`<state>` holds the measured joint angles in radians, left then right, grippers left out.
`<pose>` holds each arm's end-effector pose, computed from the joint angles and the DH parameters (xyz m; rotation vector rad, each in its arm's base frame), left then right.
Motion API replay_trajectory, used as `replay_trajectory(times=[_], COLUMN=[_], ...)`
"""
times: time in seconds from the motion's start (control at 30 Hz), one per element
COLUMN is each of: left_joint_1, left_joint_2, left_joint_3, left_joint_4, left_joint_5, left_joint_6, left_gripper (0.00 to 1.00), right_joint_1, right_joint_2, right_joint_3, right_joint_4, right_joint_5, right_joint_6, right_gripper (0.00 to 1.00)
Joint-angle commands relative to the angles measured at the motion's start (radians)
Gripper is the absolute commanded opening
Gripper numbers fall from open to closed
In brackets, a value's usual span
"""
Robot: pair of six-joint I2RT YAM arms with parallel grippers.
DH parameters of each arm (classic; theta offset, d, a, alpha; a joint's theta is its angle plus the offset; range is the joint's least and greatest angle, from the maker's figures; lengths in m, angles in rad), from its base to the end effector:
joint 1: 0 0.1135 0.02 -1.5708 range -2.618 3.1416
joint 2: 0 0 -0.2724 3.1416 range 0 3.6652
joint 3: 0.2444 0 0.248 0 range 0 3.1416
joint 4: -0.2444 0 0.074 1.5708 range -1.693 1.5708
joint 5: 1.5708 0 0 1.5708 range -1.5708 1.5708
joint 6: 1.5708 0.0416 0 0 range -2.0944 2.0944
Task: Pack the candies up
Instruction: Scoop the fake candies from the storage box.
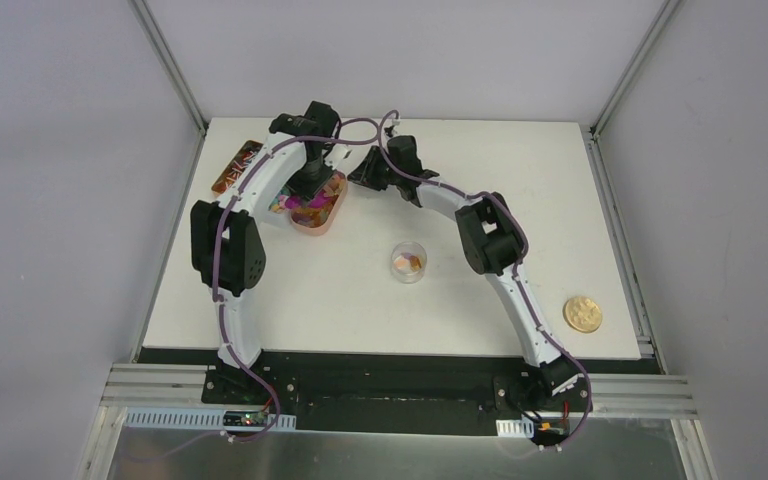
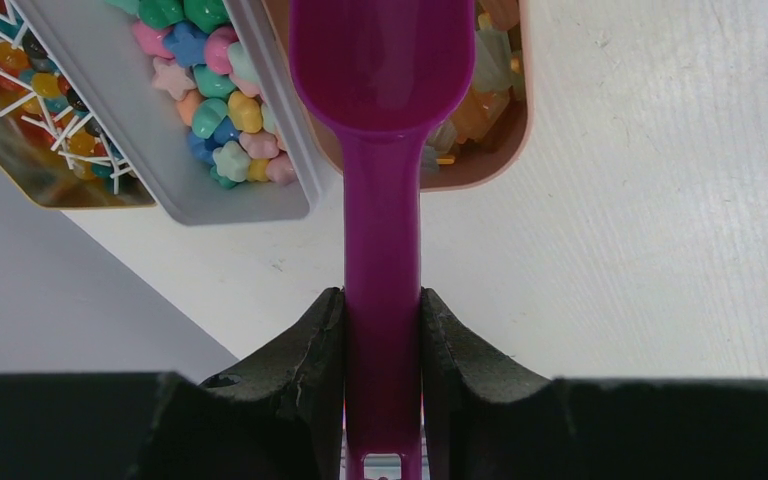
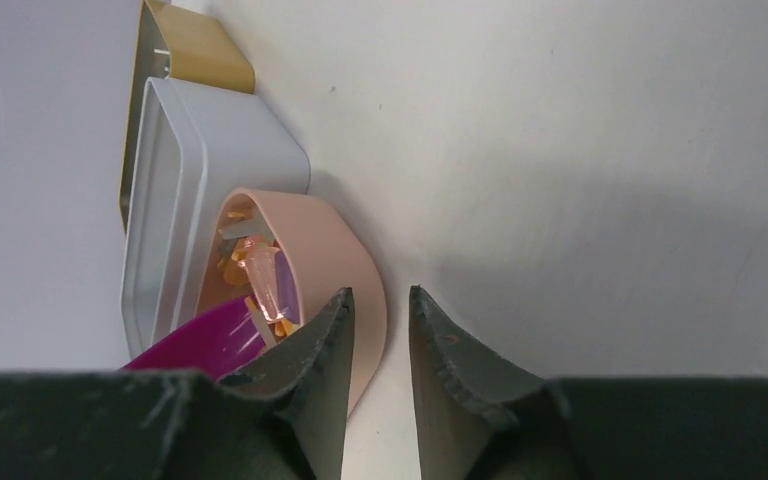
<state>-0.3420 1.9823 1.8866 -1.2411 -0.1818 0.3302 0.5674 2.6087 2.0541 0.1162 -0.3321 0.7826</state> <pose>0.3802 -0.1274 0.2881 0.9257 2.7437 0.2619 0.4931 0.3304 0.1281 0.0032 2.1937 1.1518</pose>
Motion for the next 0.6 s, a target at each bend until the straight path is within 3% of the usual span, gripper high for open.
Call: replay_trajectory(times=[0.0, 0.57], left_joint_1=[0.020, 0.034], left_joint_2=[-0.025, -0.065], left_joint_3=[-0.031, -0.125], left_joint_4=[0.081, 0.188], left_joint_5=[0.006, 0.010], left_joint_6=[0.027, 0.078], left_gripper=[0.00, 0.00], right_joint_1=[0.018, 0.023], right_joint_2=[0.018, 0.003], right_joint_3=[0.055, 0.043], right_joint_4=[-0.003, 0.008], right_joint_5=[-0.025, -0.033], right_joint_6=[-0.018, -0.028], right_gripper=[0.28, 0.27])
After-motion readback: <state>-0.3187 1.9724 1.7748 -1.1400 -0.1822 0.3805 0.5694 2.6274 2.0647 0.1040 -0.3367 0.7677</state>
